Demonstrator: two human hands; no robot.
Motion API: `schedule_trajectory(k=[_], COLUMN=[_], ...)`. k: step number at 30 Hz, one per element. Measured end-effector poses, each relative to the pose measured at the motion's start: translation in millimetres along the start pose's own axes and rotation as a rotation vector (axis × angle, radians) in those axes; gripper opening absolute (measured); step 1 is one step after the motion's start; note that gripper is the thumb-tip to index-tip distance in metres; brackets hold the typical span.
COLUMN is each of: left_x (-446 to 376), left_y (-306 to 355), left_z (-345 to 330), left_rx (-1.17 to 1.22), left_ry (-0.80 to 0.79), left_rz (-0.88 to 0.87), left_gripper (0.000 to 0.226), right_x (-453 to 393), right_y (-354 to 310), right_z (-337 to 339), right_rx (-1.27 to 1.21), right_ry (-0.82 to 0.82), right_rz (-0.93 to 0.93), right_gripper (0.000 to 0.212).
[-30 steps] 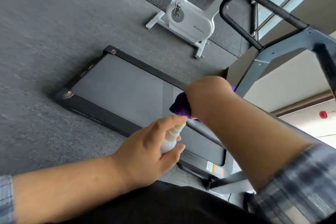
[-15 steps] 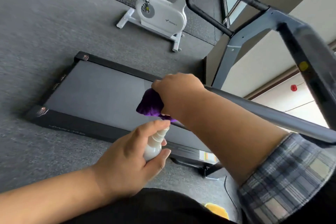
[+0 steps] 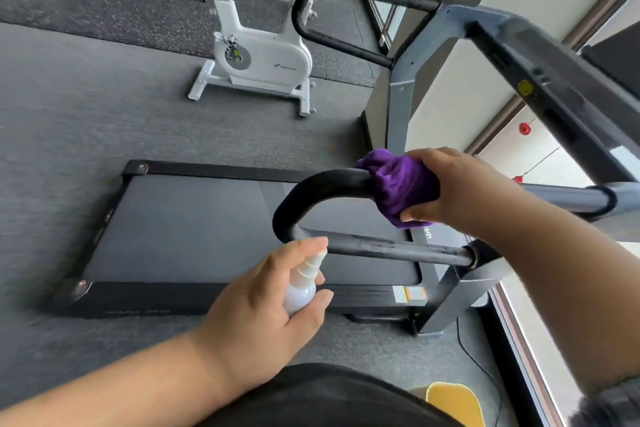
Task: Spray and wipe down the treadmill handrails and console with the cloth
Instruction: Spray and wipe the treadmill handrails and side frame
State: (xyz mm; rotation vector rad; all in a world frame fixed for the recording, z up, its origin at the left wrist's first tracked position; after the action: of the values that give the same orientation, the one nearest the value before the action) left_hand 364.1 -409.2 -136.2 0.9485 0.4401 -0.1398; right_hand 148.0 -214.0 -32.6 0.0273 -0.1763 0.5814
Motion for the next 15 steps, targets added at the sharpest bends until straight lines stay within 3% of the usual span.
schedule_trajectory(k=[7, 11, 15], left_x=[-21.9, -27.7, -34.4], left_y=[8.4, 14.3, 29.9], left_z=[-15.7, -33.2, -55.6], left_rx=[0.043, 0.081, 0.095], left_ry=[0.012, -0.014, -0.085], left_rz=[-0.024, -0.036, -0.074], left_gripper=[0.061, 0.062, 0.065], right_x=[-20.1, -27.3, -20.6], right_y=[-55.6, -68.1, -58.6], right_z=[-11.3, -15.5, -21.7], right_rx=[0.211, 0.203, 0.176], right_ry=[0.155, 0.195, 0.29], right_rz=[0.206, 0.237, 0.209], right_gripper=[0.072, 0.078, 0.052])
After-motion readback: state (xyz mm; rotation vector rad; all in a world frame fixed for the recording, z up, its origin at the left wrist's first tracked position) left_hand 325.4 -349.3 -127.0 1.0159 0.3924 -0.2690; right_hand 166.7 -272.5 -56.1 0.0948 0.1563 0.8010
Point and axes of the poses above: each hand's wrist, its own x-axis away from the middle knuckle, its own z-axis out of the back of the hand, y = z × x, the point moved 1 cm from there along -x, towards the middle knuckle, and after that the axes turned 3 degrees about -y, right-handed, at the moved point
